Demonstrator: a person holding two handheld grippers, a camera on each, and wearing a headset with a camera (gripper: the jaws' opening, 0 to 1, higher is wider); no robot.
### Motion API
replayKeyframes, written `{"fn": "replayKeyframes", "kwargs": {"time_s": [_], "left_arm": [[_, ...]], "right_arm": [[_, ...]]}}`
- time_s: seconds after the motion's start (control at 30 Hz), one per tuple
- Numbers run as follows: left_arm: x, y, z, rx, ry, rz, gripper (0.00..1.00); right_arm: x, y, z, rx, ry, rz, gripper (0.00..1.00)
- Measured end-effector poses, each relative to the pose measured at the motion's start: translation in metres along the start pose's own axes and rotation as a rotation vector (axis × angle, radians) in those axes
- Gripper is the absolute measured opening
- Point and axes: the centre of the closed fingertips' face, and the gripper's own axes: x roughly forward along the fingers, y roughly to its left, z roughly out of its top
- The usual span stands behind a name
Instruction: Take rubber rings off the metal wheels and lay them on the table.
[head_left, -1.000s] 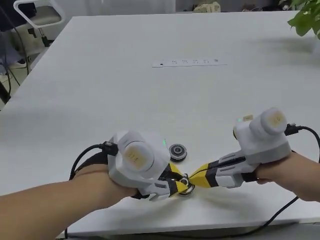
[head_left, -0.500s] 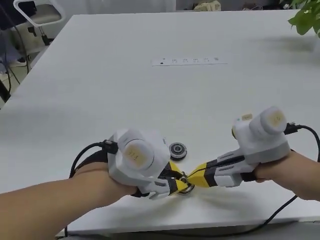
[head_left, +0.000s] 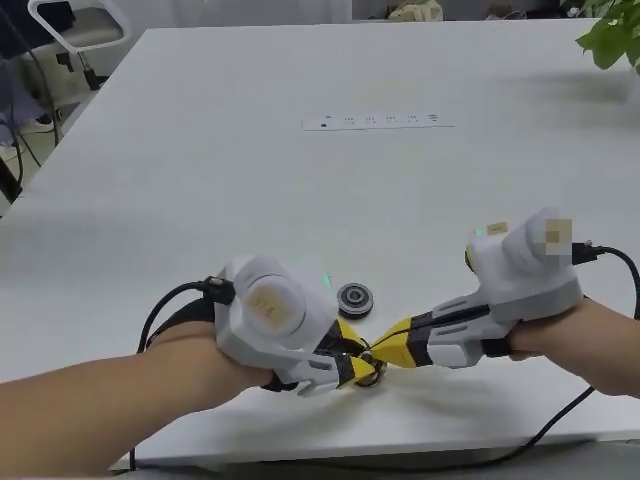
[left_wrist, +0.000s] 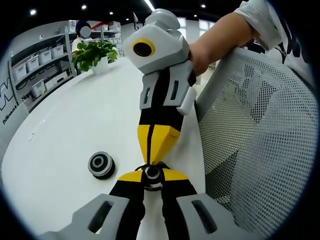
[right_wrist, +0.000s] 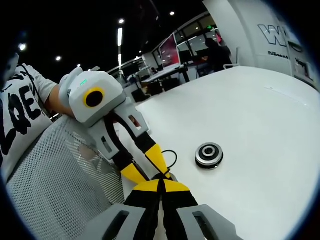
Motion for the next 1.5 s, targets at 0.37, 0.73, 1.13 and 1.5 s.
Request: {"fn": "replayKeyframes", "kwargs": {"time_s": [0.37,0.73,1.13,1.5], "left_arm": [[0.0,0.0,0.001,-0.02,-0.006,-0.019,0.09],[-0.004,-0.002,0.002,-0.018,-0.01,-0.035,0.12],[-0.018,-0.003,0.005,-0.034,-0.025,-0.045,0.24],[-0.035,-0.006,0.017,-0.038,-0.066,-0.035,0.33]], "right_arm": [[-0.002,-0.003,-0.002,-0.012,0.003,-0.007,0.0],[-0.003,-0.005,-0.003,-0.006,0.003,-0.019,0.0],[-0.004,-0.001,0.003,-0.005,-0.016,-0.018,0.0],[-0.007,-0.001,0.012,-0.008,-0.043,-0.017,0.0]]}}
